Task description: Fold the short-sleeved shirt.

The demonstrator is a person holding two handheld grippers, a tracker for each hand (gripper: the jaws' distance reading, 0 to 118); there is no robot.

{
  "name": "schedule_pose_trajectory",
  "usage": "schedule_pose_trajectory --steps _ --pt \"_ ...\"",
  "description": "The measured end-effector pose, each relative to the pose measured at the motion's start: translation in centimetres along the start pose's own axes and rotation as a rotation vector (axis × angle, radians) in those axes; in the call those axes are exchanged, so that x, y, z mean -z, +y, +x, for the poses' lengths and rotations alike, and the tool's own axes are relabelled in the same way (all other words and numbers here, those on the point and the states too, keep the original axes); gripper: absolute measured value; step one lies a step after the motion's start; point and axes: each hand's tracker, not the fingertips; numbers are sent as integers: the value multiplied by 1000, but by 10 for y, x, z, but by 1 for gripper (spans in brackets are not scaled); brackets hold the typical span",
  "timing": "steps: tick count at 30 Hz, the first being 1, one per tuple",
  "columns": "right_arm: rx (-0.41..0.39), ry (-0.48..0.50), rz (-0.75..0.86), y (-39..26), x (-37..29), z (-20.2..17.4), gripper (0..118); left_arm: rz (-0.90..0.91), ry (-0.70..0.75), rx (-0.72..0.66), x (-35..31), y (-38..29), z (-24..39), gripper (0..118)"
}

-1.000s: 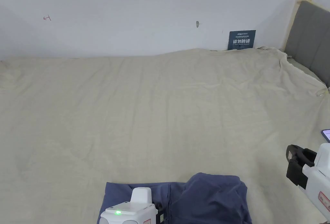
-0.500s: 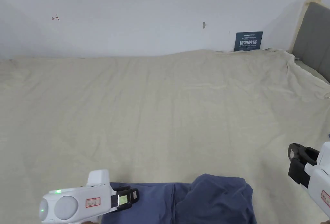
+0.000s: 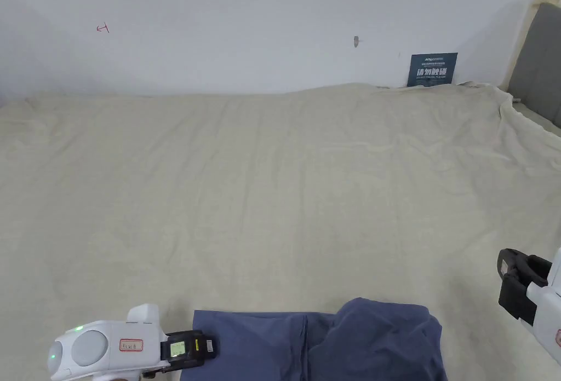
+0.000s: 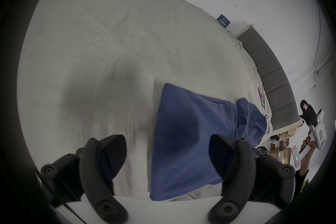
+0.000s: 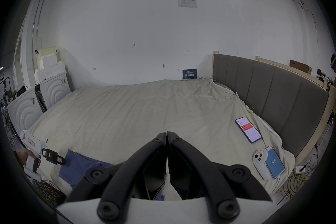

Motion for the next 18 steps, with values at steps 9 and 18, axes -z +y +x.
schedule_pose_trajectory --steps 9,18 --pt "-4 -4 -17 -2 3 0 0 2 55 119 21 -5 20 32" --pt "-4 1 -5 2 3 1 0 34 73 146 -15 -6 32 6"
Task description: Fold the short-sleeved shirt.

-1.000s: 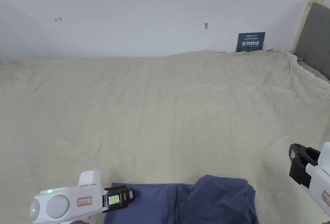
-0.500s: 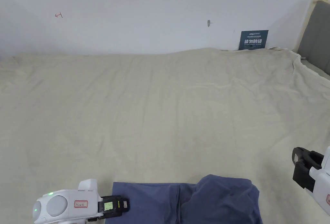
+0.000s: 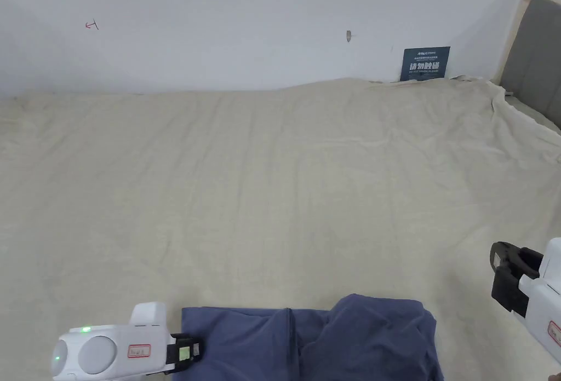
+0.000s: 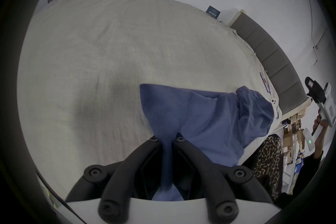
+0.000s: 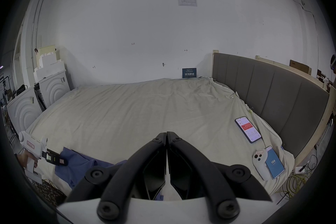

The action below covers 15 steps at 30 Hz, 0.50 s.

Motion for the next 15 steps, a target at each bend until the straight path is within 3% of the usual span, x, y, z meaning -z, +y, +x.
schedule_pose_trajectory --steps 11,15 --pt "23 28 11 0 -1 -2 0 38 161 -119 -80 3 -44 5" --pt "31 32 15 0 -3 -1 0 38 127 -130 -91 13 -26 5"
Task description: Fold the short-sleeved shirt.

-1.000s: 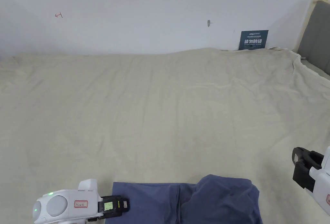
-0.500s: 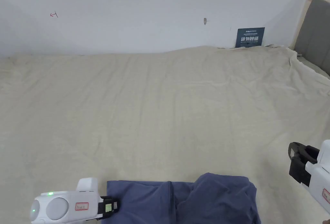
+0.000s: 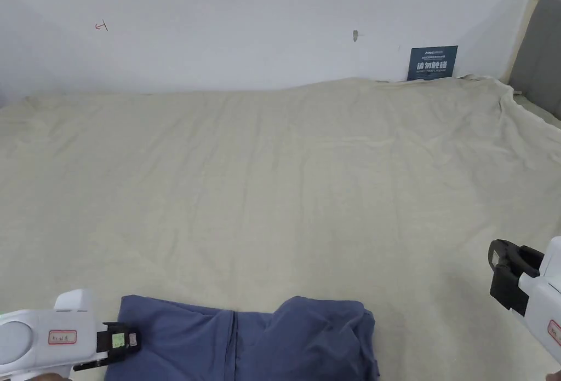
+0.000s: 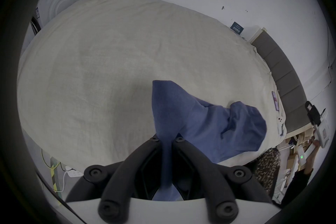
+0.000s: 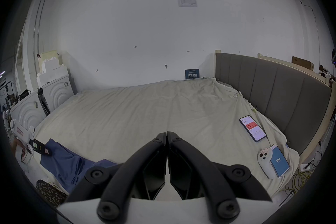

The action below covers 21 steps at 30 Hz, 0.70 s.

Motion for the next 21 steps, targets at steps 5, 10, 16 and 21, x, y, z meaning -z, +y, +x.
schedule_pose_trajectory --steps 5,10,16,21 --pt "3 1 8 0 -4 2 0 -17 -191 14 1 11 53 5" --pt "16 -7 11 0 -9 10 0 -78 -279 117 34 17 128 5" --pt "23 -30 15 -2 -17 23 0 -180 -324 221 91 8 210 5" --pt "36 -55 9 -7 -22 34 0 -251 -227 270 149 -11 254 5"
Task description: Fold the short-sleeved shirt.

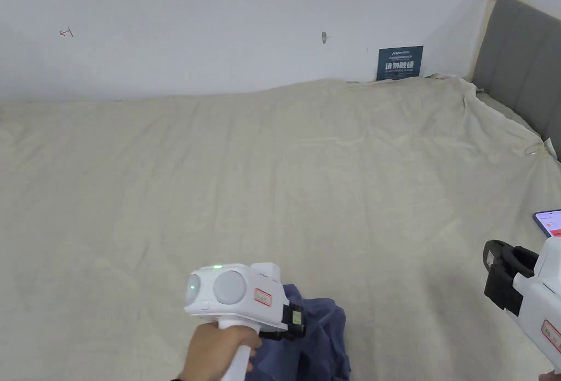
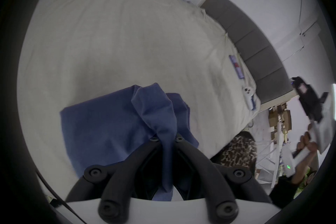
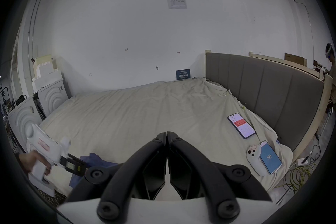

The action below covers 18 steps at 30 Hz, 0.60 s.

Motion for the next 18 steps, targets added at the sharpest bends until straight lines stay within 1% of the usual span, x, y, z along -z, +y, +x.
schedule_pose_trajectory --steps 4,7,8,9,11,12,13,14,15,16,18 --pt "5 -18 -6 -3 -4 8 0 -26 46 13 38 -7 10 6" --pt "6 -27 -12 -6 -5 12 0 -11 75 21 43 -13 15 6" --pt "7 -29 -14 -6 -6 12 0 -3 78 25 41 -13 16 8" --pt "9 -29 -15 -7 -6 13 0 4 72 40 37 -13 17 14" --pt "11 -31 -16 -7 -6 13 0 18 60 59 25 -14 19 39" --pt "13 -31 -16 -7 -5 13 0 21 53 60 18 -13 21 58" --pt "14 -29 -15 -7 -5 13 0 29 47 64 10 -12 23 81" --pt "15 -28 -14 -6 -5 12 0 46 37 71 2 -13 24 96" --pt "15 -25 -12 -5 -5 12 0 85 22 86 -11 -14 25 106" --pt "15 -22 -9 -4 -5 10 0 131 4 101 -22 -14 25 111" --pt "14 -17 -5 -2 -5 7 0 219 -18 124 -43 -17 21 111"
